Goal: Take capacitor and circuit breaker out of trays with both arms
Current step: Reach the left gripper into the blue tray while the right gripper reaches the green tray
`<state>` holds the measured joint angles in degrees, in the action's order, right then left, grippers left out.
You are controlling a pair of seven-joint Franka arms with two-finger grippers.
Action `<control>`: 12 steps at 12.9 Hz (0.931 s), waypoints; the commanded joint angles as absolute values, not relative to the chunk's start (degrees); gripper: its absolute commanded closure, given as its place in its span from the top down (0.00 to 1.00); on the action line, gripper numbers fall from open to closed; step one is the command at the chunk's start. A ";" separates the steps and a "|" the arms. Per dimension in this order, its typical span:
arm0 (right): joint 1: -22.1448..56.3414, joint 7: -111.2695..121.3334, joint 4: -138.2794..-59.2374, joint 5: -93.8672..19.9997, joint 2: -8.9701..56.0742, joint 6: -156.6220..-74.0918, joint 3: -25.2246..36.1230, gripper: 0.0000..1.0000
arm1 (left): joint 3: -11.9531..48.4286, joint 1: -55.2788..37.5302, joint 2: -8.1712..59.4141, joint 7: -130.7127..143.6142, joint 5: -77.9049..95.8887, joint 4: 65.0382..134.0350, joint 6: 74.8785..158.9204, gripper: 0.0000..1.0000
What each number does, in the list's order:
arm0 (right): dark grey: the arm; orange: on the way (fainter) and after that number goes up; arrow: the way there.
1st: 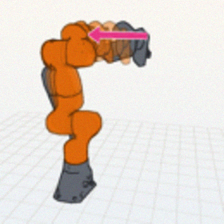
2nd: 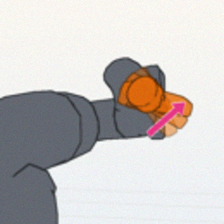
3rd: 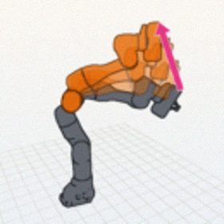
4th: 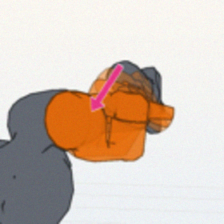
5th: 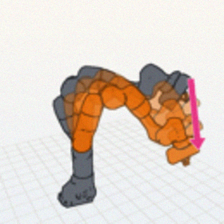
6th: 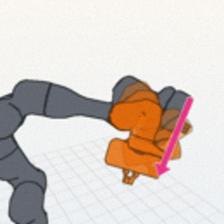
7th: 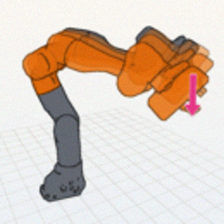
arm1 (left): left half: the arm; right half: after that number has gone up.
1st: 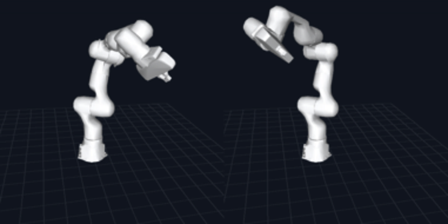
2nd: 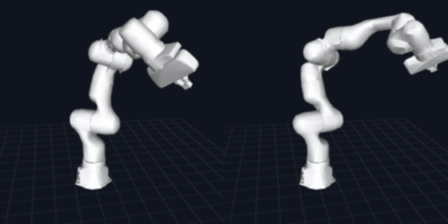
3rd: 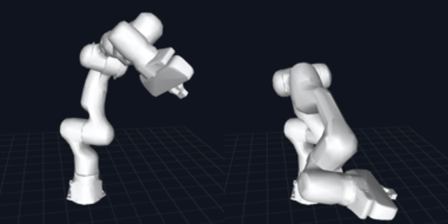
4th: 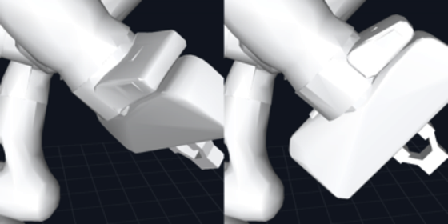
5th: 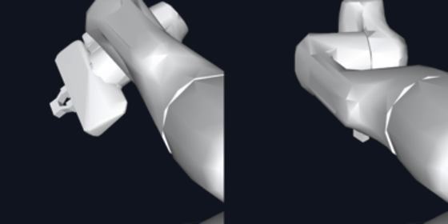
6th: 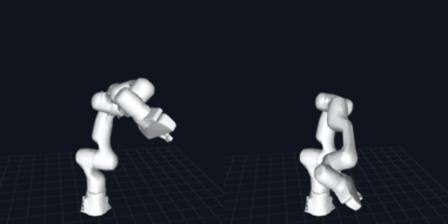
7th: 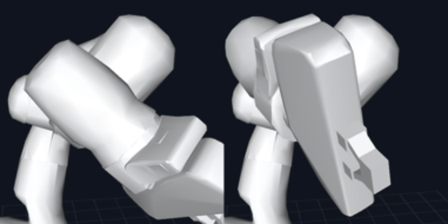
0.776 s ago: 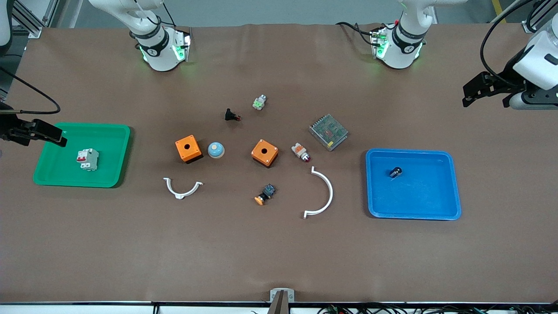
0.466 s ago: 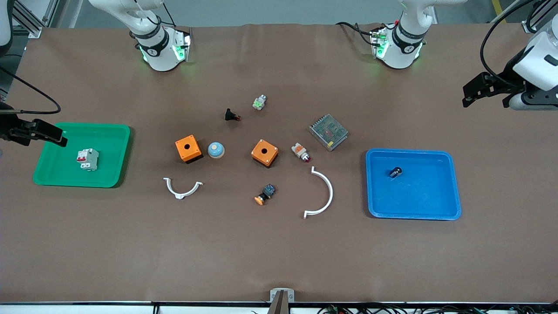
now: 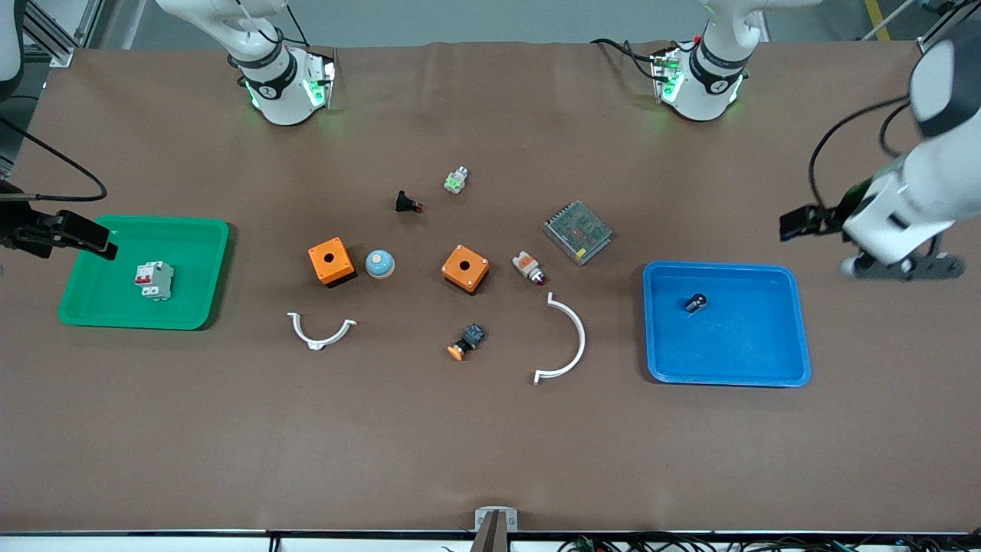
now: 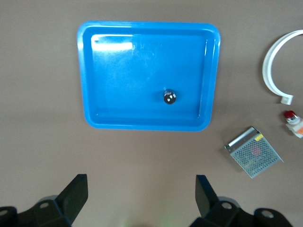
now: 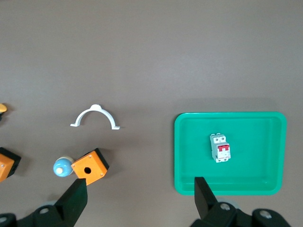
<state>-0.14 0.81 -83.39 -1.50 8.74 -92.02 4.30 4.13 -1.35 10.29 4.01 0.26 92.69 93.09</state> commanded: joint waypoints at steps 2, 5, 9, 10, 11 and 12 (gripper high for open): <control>-4.21 4.81 -83.85 -0.27 15.36 -96.67 3.96 1.00 | 4.57 -1.84 13.18 5.44 0.79 103.14 108.84 1.00; -7.11 11.67 -86.12 2.09 19.77 -99.13 3.96 1.00 | 4.83 -3.69 15.72 10.71 0.53 112.30 122.66 1.00; -7.99 18.18 -94.38 7.29 19.95 -106.51 3.96 1.00 | 4.92 -4.57 20.11 12.13 0.53 117.42 133.22 0.84; -9.91 20.11 -95.79 7.29 20.04 -107.65 3.87 1.00 | 4.92 -4.66 21.43 12.13 0.53 117.77 134.98 0.79; -11.15 22.74 -97.28 7.29 20.21 -109.49 3.87 1.00 | 4.92 -4.75 22.92 12.13 0.53 117.86 136.83 0.76; -13.08 26.94 -98.60 7.29 20.91 -111.95 3.87 1.00 | 4.92 -4.75 24.16 12.13 0.53 118.04 138.32 0.72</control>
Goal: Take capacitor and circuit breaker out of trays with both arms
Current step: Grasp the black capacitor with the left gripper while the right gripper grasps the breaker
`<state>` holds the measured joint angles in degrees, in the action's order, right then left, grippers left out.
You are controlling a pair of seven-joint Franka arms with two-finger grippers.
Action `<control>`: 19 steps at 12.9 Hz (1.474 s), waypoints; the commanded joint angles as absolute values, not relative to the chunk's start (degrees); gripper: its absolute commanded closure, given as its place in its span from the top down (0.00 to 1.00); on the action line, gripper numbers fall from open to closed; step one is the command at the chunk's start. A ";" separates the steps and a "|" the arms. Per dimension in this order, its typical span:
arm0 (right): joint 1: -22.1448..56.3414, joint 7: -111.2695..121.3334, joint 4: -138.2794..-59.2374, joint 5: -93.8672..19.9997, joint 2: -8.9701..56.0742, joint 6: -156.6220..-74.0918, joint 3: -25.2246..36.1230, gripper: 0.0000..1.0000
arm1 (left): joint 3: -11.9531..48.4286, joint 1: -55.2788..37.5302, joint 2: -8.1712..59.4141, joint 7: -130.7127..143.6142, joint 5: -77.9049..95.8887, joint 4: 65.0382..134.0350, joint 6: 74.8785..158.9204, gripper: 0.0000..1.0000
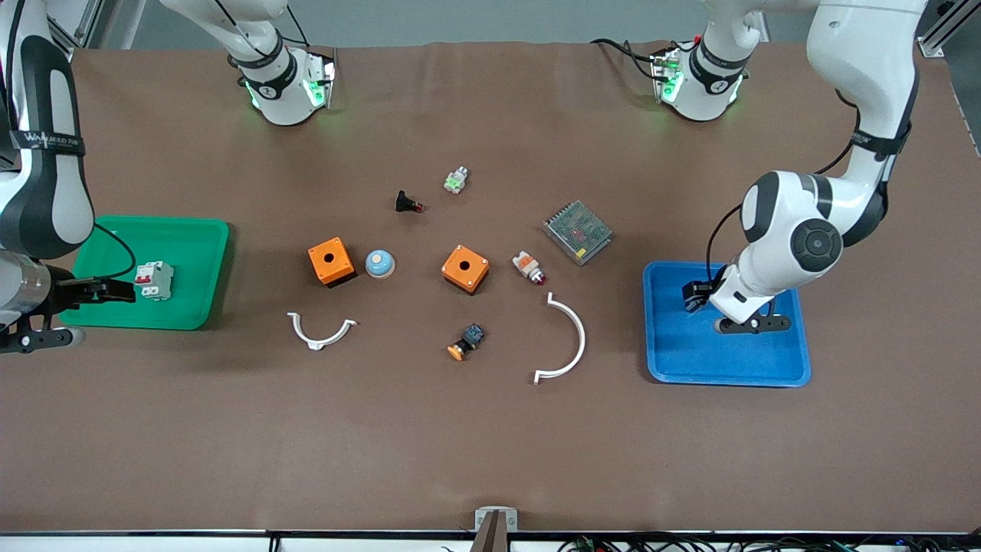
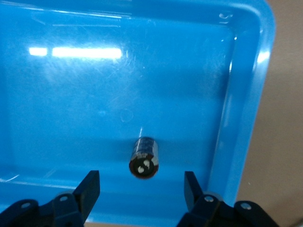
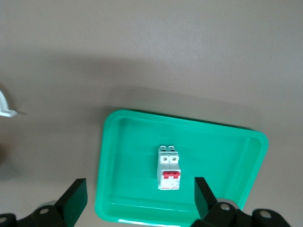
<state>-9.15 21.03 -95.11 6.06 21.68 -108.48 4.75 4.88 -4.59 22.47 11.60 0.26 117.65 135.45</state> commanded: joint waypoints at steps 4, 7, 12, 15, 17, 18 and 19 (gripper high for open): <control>-17.05 32.26 -98.96 6.94 25.31 -114.96 3.87 1.00 | 4.92 -4.92 27.24 12.13 0.53 117.95 140.89 0.65; -17.75 32.17 -99.14 6.59 27.50 -114.79 3.78 1.00 | 4.92 -4.92 27.51 12.13 0.44 118.74 140.54 0.56; -17.84 33.66 -103.52 6.68 28.74 -117.50 3.87 1.00 | 5.01 -6.06 25.94 11.87 0.44 118.04 138.97 0.01; -18.80 33.93 -105.37 7.03 28.65 -117.60 3.87 1.00 | 4.92 -8.16 23.56 12.13 0.26 112.53 132.39 0.01; -18.98 33.93 -105.73 7.03 28.74 -117.60 3.87 1.00 | 4.92 -11.50 23.64 14.83 0.26 107.78 128.16 0.01; -19.07 33.93 -105.82 7.03 28.74 -117.60 3.87 1.00 | 4.92 -13.34 24.16 17.20 0.18 105.49 127.19 0.01; -19.07 33.93 -106.26 7.03 28.91 -117.68 3.87 1.00 | 4.92 -15.80 25.04 20.53 0.18 103.38 126.92 0.01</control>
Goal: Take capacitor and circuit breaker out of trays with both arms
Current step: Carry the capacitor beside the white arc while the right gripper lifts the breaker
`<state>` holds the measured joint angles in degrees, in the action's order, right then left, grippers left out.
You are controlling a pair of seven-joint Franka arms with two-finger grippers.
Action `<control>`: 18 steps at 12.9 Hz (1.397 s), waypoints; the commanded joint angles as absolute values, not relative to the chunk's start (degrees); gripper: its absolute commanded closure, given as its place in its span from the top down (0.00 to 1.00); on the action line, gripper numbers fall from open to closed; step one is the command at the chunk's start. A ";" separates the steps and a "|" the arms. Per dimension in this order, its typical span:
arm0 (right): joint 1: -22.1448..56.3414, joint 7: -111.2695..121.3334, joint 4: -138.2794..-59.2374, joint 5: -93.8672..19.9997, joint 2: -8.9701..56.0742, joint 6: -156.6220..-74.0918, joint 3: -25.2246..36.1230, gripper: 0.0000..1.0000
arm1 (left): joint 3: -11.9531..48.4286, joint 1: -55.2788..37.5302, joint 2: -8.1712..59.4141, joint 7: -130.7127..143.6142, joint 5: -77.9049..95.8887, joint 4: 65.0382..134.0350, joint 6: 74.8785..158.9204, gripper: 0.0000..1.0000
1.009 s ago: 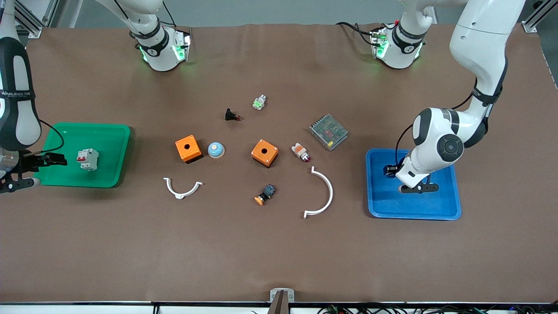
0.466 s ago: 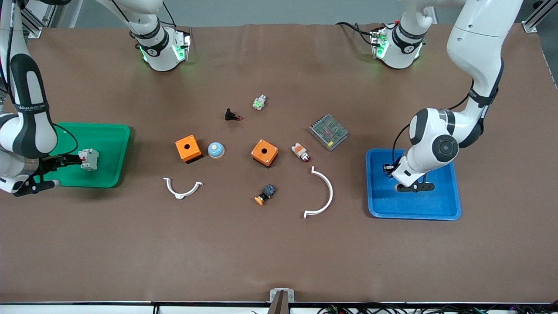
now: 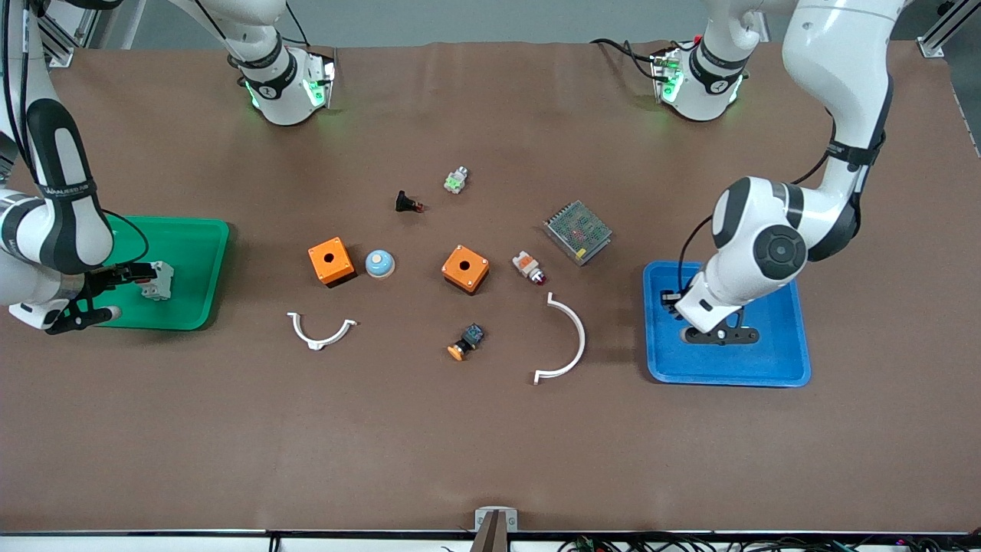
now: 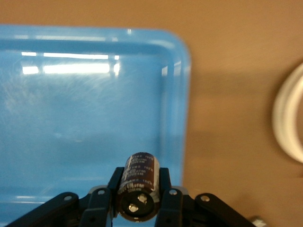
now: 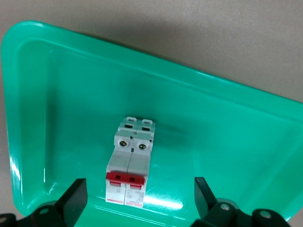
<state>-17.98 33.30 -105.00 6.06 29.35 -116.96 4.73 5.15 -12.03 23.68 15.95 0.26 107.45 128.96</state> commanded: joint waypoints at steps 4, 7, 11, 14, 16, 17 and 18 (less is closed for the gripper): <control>-19.07 33.84 -110.47 7.03 29.26 -123.91 3.87 0.99 | 4.57 -25.55 35.39 37.23 0.09 90.21 126.91 0.01; -19.51 33.66 -110.74 7.03 29.18 -123.84 3.87 0.77 | 4.13 -29.78 42.96 43.93 0.00 82.11 127.18 0.01; -20.30 33.49 -110.57 6.59 28.83 -123.23 3.78 0.21 | 3.78 -30.94 47.36 44.21 0.00 80.51 130.68 0.06; -20.48 33.22 -109.26 6.33 27.08 -120.78 3.43 0.19 | 3.16 -31.64 49.30 44.12 -0.09 80.42 134.64 0.27; -19.43 33.14 -103.92 3.54 25.67 -114.47 2.21 0.19 | 2.73 -31.73 49.31 43.34 -0.78 80.51 135.09 0.98; -18.81 33.05 -99.01 0.99 25.84 -109.82 1.24 0.19 | 2.81 -31.64 48.96 43.68 -1.84 80.42 135.09 1.00; -17.59 32.61 -95.14 0.27 25.93 -106.73 0.45 0.19 | 2.73 -31.55 48.08 43.51 -2.45 80.42 134.57 1.00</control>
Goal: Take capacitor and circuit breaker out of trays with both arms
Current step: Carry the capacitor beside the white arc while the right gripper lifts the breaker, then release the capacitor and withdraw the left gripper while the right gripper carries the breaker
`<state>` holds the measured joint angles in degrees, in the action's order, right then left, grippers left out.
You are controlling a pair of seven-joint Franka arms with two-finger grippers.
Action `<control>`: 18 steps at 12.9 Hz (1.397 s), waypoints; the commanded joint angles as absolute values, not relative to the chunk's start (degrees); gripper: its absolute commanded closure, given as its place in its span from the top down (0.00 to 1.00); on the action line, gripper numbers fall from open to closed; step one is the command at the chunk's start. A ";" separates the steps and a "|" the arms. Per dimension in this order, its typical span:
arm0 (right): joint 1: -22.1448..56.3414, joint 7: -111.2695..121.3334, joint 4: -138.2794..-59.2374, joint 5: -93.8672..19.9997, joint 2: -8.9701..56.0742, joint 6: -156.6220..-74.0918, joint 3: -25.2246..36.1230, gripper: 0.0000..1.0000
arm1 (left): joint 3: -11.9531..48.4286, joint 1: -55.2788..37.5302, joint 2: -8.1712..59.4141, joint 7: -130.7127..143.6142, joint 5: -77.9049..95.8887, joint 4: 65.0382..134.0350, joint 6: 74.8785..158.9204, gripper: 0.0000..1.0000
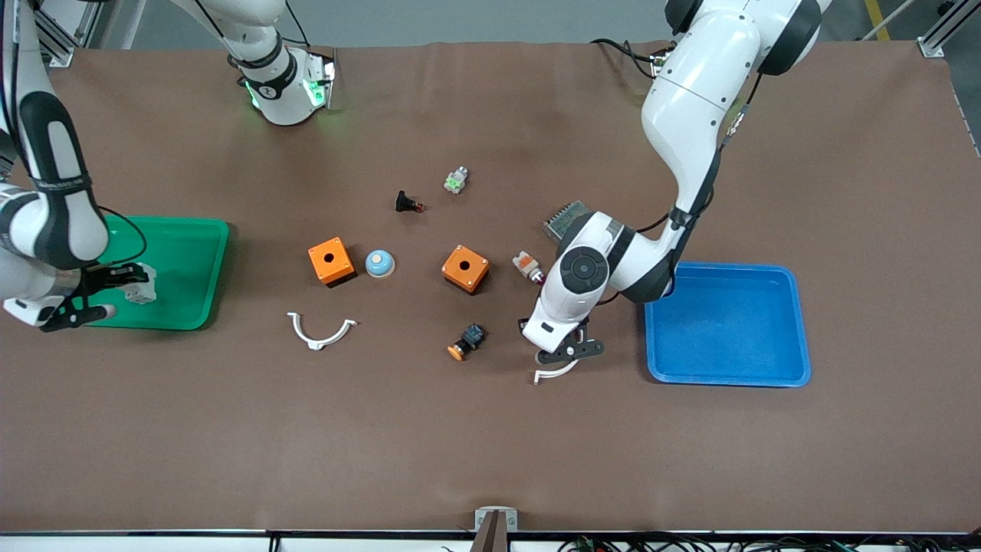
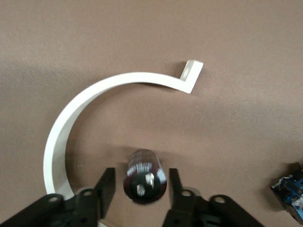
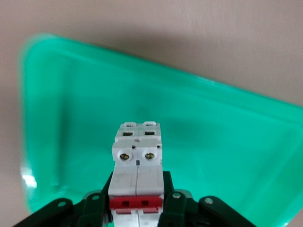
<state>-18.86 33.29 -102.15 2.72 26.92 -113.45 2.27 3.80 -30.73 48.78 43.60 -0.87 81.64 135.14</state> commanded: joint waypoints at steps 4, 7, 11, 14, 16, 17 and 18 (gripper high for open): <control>-8.11 24.99 -88.60 0.18 25.84 -105.73 0.26 0.15 | 2.03 -28.66 39.23 43.24 -2.99 80.51 126.76 1.00; 0.24 13.92 -87.98 -0.52 26.01 -105.91 0.09 0.14 | 2.11 -23.13 31.93 42.81 -3.08 81.04 120.35 1.00; 13.94 -6.80 -85.44 -5.01 29.08 -107.93 0.18 0.13 | 2.37 -13.73 22.08 33.33 -2.99 81.04 108.58 1.00; 20.81 -18.70 -84.56 -4.66 31.98 -110.46 0.26 0.13 | 2.37 -8.54 16.28 23.59 -2.99 81.04 99.17 1.00; 22.41 -19.34 -82.63 -4.66 35.31 -112.49 0.26 0.13 | 2.37 -5.46 12.85 18.22 -2.99 82.08 95.82 1.00; 23.28 -18.90 -81.57 -4.66 37.16 -112.50 0.26 0.14 | 2.37 -3.88 10.66 16.11 -2.99 83.13 94.93 1.00; 24.60 -19.33 -81.21 -4.40 38.66 -112.67 0.26 0.14 | 2.37 -2.74 8.72 14.08 -2.99 84.54 94.40 1.00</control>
<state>23.31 -18.85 -85.23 -3.91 34.65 -113.29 -0.37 1.70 -4.77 13.43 17.41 -2.20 80.18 95.19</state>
